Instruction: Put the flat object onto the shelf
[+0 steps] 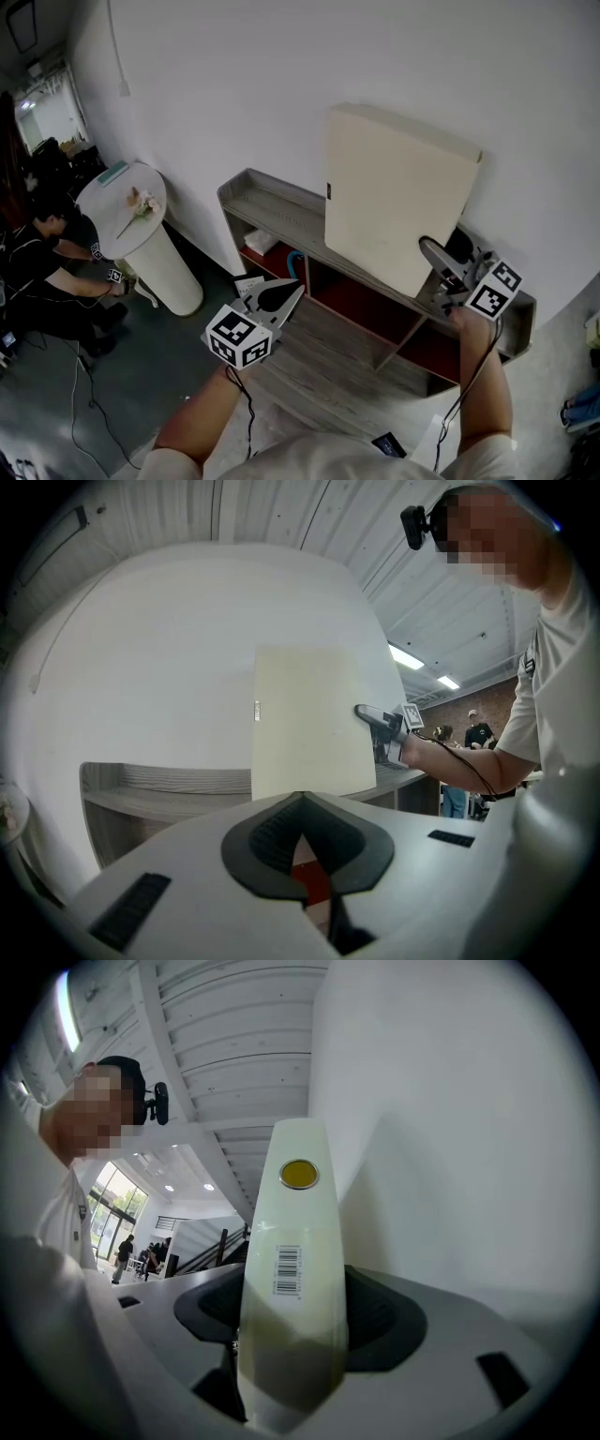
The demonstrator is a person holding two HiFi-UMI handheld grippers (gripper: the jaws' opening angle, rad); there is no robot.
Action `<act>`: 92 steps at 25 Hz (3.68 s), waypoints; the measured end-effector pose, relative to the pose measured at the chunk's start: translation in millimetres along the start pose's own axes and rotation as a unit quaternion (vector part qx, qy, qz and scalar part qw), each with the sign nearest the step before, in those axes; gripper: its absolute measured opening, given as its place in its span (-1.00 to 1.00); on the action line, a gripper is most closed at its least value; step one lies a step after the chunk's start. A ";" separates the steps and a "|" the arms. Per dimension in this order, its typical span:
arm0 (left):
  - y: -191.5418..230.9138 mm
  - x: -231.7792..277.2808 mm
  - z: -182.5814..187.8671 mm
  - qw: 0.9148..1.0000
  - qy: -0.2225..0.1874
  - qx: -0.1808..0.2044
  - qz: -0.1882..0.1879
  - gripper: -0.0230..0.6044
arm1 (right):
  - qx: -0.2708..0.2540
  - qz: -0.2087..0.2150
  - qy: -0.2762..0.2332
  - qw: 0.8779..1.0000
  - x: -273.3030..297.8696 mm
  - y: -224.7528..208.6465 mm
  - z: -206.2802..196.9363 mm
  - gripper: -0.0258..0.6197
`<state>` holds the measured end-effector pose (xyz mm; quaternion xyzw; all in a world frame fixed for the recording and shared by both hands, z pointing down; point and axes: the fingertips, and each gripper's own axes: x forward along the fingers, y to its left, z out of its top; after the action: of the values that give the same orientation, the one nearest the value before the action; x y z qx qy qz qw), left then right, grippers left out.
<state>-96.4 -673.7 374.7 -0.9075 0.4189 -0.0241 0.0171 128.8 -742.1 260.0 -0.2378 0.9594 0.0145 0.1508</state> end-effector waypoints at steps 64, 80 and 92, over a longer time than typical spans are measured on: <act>-167.1 -280.8 -69.5 0.997 -0.016 -0.027 -0.070 -0.88 | -0.017 -0.116 0.129 0.985 -112.0 432.2 -180.1 -0.86; -288.4 -283.1 -79.9 0.999 -0.004 -0.029 -0.036 -0.88 | -0.013 -0.139 0.138 0.981 -236.2 443.8 -160.0 -0.86; -359.9 -316.7 -82.0 0.998 0.013 -0.025 -0.051 -0.88 | -0.014 -0.134 0.154 0.979 -300.8 491.5 -162.7 -0.86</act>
<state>-33.0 -200.1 465.7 -0.9275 0.3727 -0.0262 -0.0125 109.6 -186.6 482.8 -0.3658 0.9302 -0.0297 -0.0014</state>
